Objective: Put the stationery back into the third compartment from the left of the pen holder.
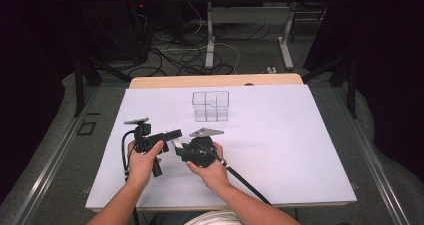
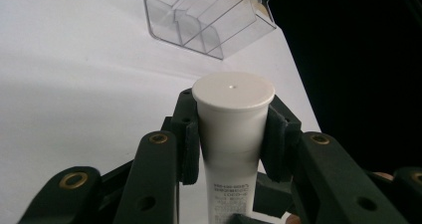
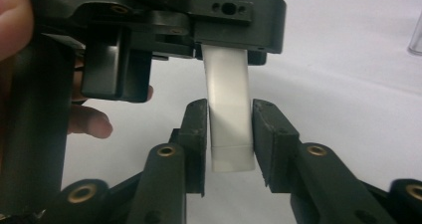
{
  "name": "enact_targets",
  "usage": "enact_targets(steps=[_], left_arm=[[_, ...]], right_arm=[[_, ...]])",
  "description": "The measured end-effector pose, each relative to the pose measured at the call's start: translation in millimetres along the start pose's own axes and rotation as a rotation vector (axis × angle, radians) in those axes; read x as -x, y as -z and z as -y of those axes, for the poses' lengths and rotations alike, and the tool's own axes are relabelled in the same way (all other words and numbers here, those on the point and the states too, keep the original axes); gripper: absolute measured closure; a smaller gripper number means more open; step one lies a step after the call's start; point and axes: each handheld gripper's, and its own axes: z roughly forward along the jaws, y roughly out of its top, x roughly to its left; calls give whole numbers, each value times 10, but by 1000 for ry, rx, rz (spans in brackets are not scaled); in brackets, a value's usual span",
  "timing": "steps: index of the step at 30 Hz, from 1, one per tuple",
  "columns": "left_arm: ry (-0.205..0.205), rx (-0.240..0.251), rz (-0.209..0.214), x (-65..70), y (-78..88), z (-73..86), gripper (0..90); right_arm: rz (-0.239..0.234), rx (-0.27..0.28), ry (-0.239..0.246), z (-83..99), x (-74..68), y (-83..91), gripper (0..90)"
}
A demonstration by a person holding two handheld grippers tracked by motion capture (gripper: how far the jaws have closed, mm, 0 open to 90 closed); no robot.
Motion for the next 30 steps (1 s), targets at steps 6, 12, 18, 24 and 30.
enact_targets(steps=[6,12,18,24,30], left_arm=[[2,10,-11,-29,14,-6,661],[-14,12,-23,-47,23,-16,661],[-29,39,-38,-56,39,-24,663],[-56,58,-43,-65,48,-22,664],[-99,74,-59,-73,47,-18,664]], right_arm=[[11,-40,40,-29,49,57,551],[42,-69,99,-50,66,133,497],[49,-81,117,-82,107,211,432],[78,-114,146,-94,165,271,374],[105,-121,161,-99,269,350,302]])
